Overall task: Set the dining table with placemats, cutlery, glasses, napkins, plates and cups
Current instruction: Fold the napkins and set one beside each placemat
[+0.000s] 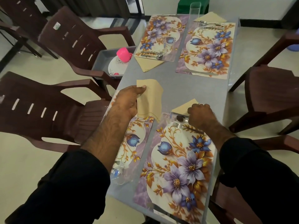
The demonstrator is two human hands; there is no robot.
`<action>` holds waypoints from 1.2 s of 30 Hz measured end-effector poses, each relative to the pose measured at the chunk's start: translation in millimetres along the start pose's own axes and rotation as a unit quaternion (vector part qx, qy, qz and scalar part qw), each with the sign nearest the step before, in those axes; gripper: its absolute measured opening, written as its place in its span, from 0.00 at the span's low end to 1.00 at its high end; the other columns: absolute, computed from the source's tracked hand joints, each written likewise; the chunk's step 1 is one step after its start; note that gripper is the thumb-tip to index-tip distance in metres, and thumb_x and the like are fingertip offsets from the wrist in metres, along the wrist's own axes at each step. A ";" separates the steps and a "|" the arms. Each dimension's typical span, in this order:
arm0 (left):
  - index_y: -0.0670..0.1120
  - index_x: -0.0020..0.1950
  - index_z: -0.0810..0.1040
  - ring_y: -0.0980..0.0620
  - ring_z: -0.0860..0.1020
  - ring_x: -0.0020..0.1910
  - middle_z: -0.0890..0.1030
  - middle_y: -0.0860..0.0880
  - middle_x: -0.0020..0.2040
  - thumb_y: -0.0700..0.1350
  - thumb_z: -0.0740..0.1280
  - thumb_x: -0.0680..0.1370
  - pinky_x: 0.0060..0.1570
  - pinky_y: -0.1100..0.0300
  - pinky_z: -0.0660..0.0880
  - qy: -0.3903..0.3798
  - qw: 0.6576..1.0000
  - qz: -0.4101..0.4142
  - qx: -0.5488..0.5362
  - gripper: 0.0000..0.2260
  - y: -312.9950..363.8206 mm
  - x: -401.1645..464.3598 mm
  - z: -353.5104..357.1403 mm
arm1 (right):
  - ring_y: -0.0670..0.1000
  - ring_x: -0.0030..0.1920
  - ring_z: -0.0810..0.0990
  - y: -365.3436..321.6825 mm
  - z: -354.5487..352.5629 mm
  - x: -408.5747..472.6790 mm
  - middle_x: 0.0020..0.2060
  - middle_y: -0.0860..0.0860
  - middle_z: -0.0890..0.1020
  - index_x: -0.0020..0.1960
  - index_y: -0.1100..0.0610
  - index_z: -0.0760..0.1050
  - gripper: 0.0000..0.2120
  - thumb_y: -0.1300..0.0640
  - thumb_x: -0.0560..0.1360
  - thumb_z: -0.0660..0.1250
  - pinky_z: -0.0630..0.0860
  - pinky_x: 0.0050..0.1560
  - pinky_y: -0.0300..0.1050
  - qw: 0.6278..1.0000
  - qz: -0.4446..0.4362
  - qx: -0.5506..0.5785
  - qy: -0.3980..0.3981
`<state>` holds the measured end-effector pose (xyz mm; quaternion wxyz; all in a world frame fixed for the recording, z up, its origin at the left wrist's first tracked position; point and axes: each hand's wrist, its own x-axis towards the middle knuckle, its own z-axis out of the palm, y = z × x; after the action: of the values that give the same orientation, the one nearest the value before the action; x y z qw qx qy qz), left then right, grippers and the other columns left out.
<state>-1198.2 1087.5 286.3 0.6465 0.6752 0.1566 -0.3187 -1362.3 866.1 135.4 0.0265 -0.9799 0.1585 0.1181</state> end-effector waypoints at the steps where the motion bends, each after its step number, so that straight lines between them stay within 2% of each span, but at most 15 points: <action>1: 0.43 0.55 0.82 0.36 0.83 0.61 0.86 0.40 0.56 0.39 0.76 0.80 0.65 0.34 0.79 0.003 1.000 -0.002 0.002 0.05 0.9 -0.7 -1.8 | 0.57 0.55 0.82 1.0 -2.2 0.3 0.56 0.53 0.83 0.61 0.52 0.82 0.15 0.52 0.76 0.67 0.73 0.59 0.52 1.000 0.003 0.019 -0.005; 3: 0.44 0.56 0.83 0.37 0.83 0.61 0.85 0.40 0.58 0.40 0.76 0.79 0.65 0.35 0.79 0.009 1.000 -0.004 0.005 0.07 2.8 -2.2 -5.8 | 0.57 0.56 0.81 2.8 -4.5 2.6 0.59 0.53 0.82 0.64 0.50 0.81 0.17 0.54 0.76 0.70 0.76 0.58 0.52 0.998 0.003 0.057 -0.017; 7: 0.43 0.58 0.83 0.37 0.83 0.61 0.86 0.40 0.59 0.41 0.77 0.78 0.65 0.35 0.79 0.017 1.000 -0.004 0.004 0.10 2.7 -5.0 -16.0 | 0.55 0.55 0.79 4.1 -3.6 13.9 0.58 0.49 0.78 0.61 0.45 0.81 0.15 0.57 0.76 0.70 0.77 0.52 0.49 0.993 -0.026 0.091 -0.071; 13: 0.43 0.64 0.82 0.37 0.84 0.61 0.87 0.40 0.60 0.40 0.77 0.78 0.63 0.35 0.80 0.030 0.999 -0.004 -0.016 0.15 1.7 -13.1 -41.9 | 0.51 0.51 0.76 5.7 -5.1 32.3 0.61 0.46 0.74 0.66 0.38 0.73 0.26 0.59 0.73 0.73 0.76 0.47 0.46 0.984 -0.069 0.098 -0.130; 18: 0.42 0.61 0.82 0.37 0.84 0.59 0.86 0.38 0.59 0.39 0.75 0.80 0.64 0.35 0.79 0.050 0.998 0.006 -0.029 0.11 0.1 -22.5 -55.5 | 0.54 0.56 0.78 5.3 -4.7 41.1 0.63 0.48 0.72 0.71 0.34 0.66 0.33 0.55 0.74 0.76 0.81 0.53 0.50 0.977 -0.105 0.067 -0.172; 22: 0.41 0.68 0.79 0.37 0.82 0.61 0.84 0.39 0.62 0.40 0.75 0.80 0.64 0.36 0.79 0.059 0.998 0.002 -0.028 0.17 -1.8 -32.0 -55.7 | 0.56 0.59 0.78 6.1 -4.1 42.8 0.62 0.49 0.73 0.76 0.38 0.62 0.38 0.53 0.74 0.77 0.80 0.54 0.50 0.973 -0.093 0.077 -0.195; 24: 0.42 0.63 0.81 0.38 0.83 0.59 0.84 0.39 0.60 0.39 0.75 0.81 0.64 0.37 0.79 0.056 0.998 0.002 -0.023 0.12 -1.5 -37.4 -51.3 | 0.56 0.58 0.78 12.3 -3.4 41.5 0.61 0.49 0.72 0.75 0.34 0.63 0.35 0.53 0.75 0.75 0.80 0.53 0.50 0.979 -0.105 0.065 -0.162; 27: 0.42 0.59 0.82 0.37 0.83 0.60 0.85 0.38 0.60 0.39 0.74 0.81 0.65 0.36 0.79 0.046 0.999 0.005 -0.028 0.08 -1.3 -43.1 -44.8 | 0.54 0.56 0.79 27.3 1.3 34.2 0.61 0.49 0.75 0.68 0.40 0.72 0.23 0.57 0.77 0.71 0.79 0.52 0.49 0.987 -0.088 0.049 -0.123; 30: 0.42 0.63 0.82 0.37 0.83 0.62 0.86 0.39 0.60 0.39 0.75 0.80 0.65 0.35 0.79 0.040 0.999 0.012 -0.018 0.12 -0.9 -47.9 -38.3 | 0.52 0.52 0.78 44.9 9.0 22.4 0.55 0.49 0.78 0.57 0.44 0.75 0.13 0.55 0.75 0.72 0.79 0.52 0.50 0.991 -0.063 0.047 -0.104; 33: 0.42 0.66 0.81 0.38 0.83 0.62 0.86 0.40 0.61 0.40 0.76 0.79 0.65 0.35 0.79 0.036 0.999 0.014 -0.014 0.16 -2.7 -51.8 -35.0 | 0.52 0.48 0.77 61.7 14.8 12.6 0.50 0.49 0.78 0.49 0.44 0.76 0.08 0.55 0.74 0.72 0.80 0.51 0.50 0.993 -0.036 0.044 -0.099; 36: 0.43 0.67 0.81 0.38 0.83 0.62 0.85 0.40 0.63 0.41 0.77 0.78 0.64 0.35 0.79 0.033 0.999 0.014 -0.006 0.18 -5.1 -58.9 -32.4 | 0.51 0.49 0.78 70.4 17.6 3.7 0.51 0.50 0.80 0.48 0.45 0.82 0.03 0.53 0.76 0.73 0.80 0.51 0.48 0.993 -0.030 0.047 -0.099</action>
<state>-1238.1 1131.5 318.4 0.6494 0.6834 0.1705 -0.2866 -1385.2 799.8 116.3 0.0919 -0.9653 0.1307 0.2065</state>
